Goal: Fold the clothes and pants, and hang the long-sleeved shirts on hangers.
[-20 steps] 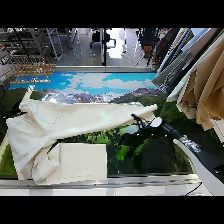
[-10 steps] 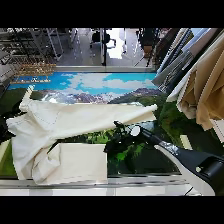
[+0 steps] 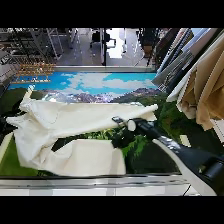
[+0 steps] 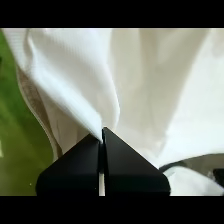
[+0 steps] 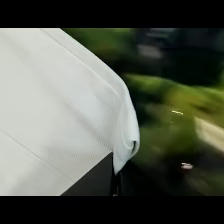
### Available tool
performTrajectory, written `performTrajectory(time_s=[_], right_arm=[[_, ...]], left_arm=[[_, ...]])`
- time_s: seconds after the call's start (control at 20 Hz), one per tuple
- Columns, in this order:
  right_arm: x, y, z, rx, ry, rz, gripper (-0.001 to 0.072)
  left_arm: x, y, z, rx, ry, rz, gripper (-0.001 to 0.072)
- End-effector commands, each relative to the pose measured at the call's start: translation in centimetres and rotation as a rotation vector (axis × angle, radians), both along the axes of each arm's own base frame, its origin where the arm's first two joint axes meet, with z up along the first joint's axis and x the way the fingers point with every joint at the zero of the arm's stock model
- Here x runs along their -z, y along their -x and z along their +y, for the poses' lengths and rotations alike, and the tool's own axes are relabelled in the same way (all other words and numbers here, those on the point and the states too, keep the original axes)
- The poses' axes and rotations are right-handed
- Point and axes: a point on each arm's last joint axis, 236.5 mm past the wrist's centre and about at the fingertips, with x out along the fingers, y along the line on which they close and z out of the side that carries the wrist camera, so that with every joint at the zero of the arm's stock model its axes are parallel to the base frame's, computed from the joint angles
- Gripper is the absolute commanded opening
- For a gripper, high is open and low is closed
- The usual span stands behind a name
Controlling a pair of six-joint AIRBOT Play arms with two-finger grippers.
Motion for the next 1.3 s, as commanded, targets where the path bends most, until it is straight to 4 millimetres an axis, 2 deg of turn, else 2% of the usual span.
performTrajectory(time_s=[0.0, 0.05, 0.1, 0.15, 0.25, 0.35, 0.4, 0.5, 0.65, 0.7, 0.75, 0.85, 0.95, 1.15, 1.25], right_arm=[[-7.1, -3.7, -16.2, 0.201, 0.388, -0.2, 0.0012], [-8.2, -4.6, -18.9, 0.29, 0.364, -0.233, 0.0012], [-8.6, -5.6, -21.0, 0.367, 0.341, -0.262, 0.0012], [-8.5, -6.5, -23.2, 0.442, 0.324, -0.284, 0.0013], [-7.7, -6.7, -27.1, 0.562, 0.313, -0.265, 0.0033], [-7.1, -5.0, -29.7, 0.669, 0.278, -0.186, 0.0435], [-6.8, -3.9, -30.1, 0.68, 0.234, -0.142, 0.0471], [-5.9, -1.4, -29.5, 0.726, 0.06, -0.054, 0.0462], [-4.5, 3.1, -25.9, 0.778, -0.206, 0.064, 0.0463], [-3.7, 4.6, -24.7, 0.781, -0.259, 0.102, 0.0465], [-2.7, 5.8, -23.9, 0.79, -0.282, 0.132, 0.0469], [-0.4, 7.0, -23.2, 0.814, -0.293, 0.156, 0.0472], [1.1, 5.7, -23.3, 0.853, -0.311, 0.089, 0.0471], [1.2, 0.9, -22.0, 0.874, -0.449, -0.049, 0.0457], [2.4, 0.5, -20.5, 0.847, -0.462, -0.023, 0.0306]], left_arm=[[-1.6, 1.7, 0.6, 0.026, -0.067, 0.02, 0.0017], [-1.5, 3.0, 0.2, 0.063, -0.067, 0.065, 0.0074], [-1.1, 4.6, -0.9, 0.087, -0.033, 0.148, 0.027], [-0.5, 6.4, -1.7, 0.091, -0.003, 0.253, 0.0385], [1.2, 9.0, -2.1, 0.095, -0.018, 0.38, 0.0385], [2.5, 10.3, -2.7, 0.077, -0.025, 0.407, 0.0384], [3.1, 10.6, -2.8, 0.053, -0.037, 0.399, 0.0385], [3.9, 10.2, -2.9, -0.007, -0.067, 0.346, 0.0441], [3.5, 7.4, -3.2, -0.088, -0.053, 0.21, 0.0441], [3.0, 6.1, -2.9, -0.126, -0.043, 0.166, 0.045], [2.4, 4.9, -2.8, -0.162, -0.021, 0.121, 0.0544], [1.1, 3.2, -2.7, -0.217, 0.029, 0.047, 0.0574], [0.5, 2.6, -2.8, -0.213, 0.042, 0.009, 0.0574], [0.4, 2.9, -3.4, -0.19, 0.059, 0.017, 0.0574], [0.3, 3.2, -4.0, -0.173, 0.077, 0.025, 0.0574]])
